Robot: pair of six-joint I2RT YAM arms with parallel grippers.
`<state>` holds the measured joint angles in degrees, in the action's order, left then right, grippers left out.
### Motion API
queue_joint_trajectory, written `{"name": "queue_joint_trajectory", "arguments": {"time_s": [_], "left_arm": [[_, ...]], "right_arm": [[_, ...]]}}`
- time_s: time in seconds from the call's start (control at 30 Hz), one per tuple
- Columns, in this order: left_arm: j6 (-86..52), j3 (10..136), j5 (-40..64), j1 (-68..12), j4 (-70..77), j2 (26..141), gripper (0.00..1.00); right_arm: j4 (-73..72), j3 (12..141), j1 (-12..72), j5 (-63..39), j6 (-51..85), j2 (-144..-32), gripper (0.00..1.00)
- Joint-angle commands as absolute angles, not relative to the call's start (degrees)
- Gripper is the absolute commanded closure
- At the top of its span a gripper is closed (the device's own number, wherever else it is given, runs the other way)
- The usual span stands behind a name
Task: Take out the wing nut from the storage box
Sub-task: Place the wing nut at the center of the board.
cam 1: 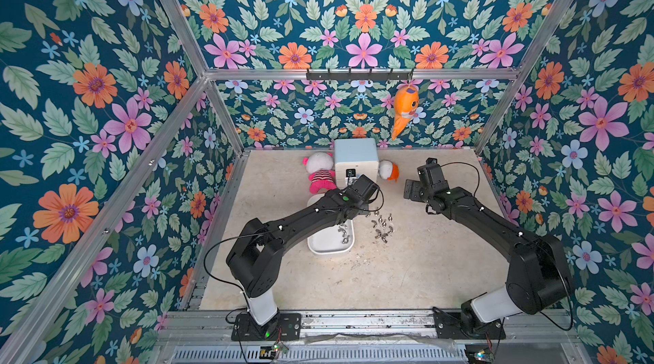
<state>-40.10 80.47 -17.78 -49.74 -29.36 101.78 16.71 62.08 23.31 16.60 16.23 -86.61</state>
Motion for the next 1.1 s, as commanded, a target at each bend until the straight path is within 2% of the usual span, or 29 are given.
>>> {"name": "queue_joint_trajectory", "arguments": {"time_s": [0.0,0.3,1.07], "left_arm": [[-38.24,83.55,-17.4,-50.67,-29.88,104.22,0.94],[-38.47,87.18,-15.37,-51.69,-29.8,110.33,0.94],[-41.57,85.47,-12.74,-52.73,-27.51,118.09,0.94]], "right_arm": [[16.9,62.27,23.38,17.8,16.26,-85.96,0.01],[16.98,62.23,23.37,18.14,16.17,-85.87,0.01],[16.73,62.05,23.33,17.94,16.0,-86.22,0.01]]}}
